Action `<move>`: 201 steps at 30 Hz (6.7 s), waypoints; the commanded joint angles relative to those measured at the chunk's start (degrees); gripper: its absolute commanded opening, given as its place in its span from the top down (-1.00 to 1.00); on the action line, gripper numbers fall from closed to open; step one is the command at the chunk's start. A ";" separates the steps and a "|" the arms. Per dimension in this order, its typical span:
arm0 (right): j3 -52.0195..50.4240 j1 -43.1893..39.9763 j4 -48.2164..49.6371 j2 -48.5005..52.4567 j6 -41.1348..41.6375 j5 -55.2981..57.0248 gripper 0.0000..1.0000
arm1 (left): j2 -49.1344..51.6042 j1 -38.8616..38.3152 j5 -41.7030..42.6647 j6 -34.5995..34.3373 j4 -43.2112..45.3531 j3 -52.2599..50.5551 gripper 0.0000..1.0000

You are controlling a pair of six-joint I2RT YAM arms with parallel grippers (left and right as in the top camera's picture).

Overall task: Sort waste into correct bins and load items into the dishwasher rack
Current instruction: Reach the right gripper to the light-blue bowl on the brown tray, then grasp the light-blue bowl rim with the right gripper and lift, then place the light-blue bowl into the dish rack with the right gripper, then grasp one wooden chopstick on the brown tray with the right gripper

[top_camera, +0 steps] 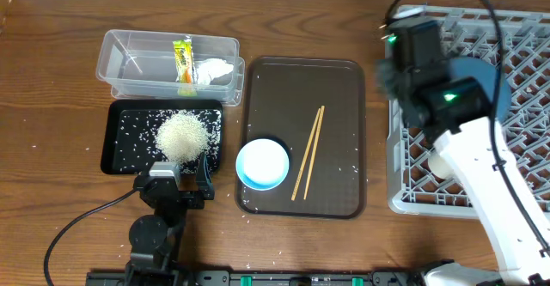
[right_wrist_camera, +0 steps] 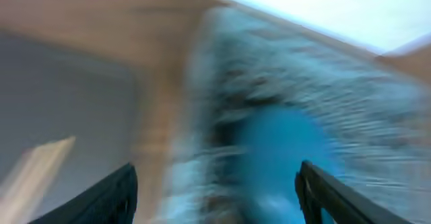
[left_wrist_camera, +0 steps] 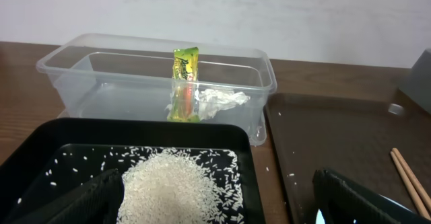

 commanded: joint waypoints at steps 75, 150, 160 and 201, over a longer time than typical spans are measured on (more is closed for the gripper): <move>-3.06 -28.72 -11.02 2.08 27.82 57.48 0.97 | -0.37 0.35 -0.26 -0.31 -0.59 -1.64 -0.86; -4.98 -31.67 42.27 31.08 -39.69 65.42 0.81 | 0.00 0.35 -0.26 -0.31 -0.59 -1.64 -0.85; -5.49 -27.36 48.50 30.47 -39.95 64.15 -0.19 | 0.00 0.35 -0.26 -0.31 -0.59 -1.64 -0.86; -13.18 11.87 8.55 24.70 41.94 -28.39 0.46 | 0.00 0.35 -0.26 -0.31 -0.59 -1.64 -0.86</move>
